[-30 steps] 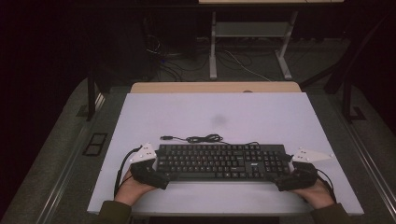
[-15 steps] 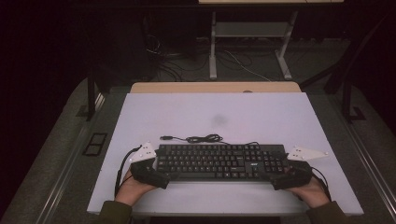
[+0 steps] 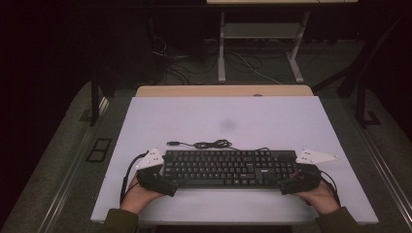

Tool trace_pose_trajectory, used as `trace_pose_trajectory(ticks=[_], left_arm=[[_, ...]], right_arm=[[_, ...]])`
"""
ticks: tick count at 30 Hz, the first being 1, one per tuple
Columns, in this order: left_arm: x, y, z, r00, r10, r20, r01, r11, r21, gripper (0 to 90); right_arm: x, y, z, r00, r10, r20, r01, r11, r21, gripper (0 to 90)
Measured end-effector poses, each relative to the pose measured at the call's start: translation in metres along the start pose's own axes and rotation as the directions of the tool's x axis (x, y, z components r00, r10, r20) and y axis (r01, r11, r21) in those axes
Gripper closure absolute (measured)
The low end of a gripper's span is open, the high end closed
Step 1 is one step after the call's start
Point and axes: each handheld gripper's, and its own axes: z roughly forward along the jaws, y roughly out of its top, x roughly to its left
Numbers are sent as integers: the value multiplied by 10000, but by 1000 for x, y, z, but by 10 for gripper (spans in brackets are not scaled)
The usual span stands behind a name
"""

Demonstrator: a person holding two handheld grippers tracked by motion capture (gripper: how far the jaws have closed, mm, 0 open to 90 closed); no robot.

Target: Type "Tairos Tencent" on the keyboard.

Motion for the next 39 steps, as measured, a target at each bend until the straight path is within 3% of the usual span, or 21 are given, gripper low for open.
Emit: trace_pose_trajectory(ticks=[12, 32, 34, 39], left_arm=[[-2, 2, 4, 9999, 63, 105, -63, 10000, -8, 0], [-4, 3, 4, 9999, 39, 100, -38, 10000, -56, 0], [-4, 3, 4, 9999, 20, 101, -20, 10000, -62, 0], [-4, 2, 2, 10000, -11, 62, 12, 9999, -123, 0]], right_arm=[[2, 4, 6, 9996, 0, -268, -6, 9997, -233, 67], [11, 15, 28, 9965, -124, -822, 113, 9998, -139, 71], [12, 16, 30, 9951, -255, -954, 250, 9997, -66, 165], [15, 19, 37, 9942, -350, -1020, 351, 9994, -15, 166]])
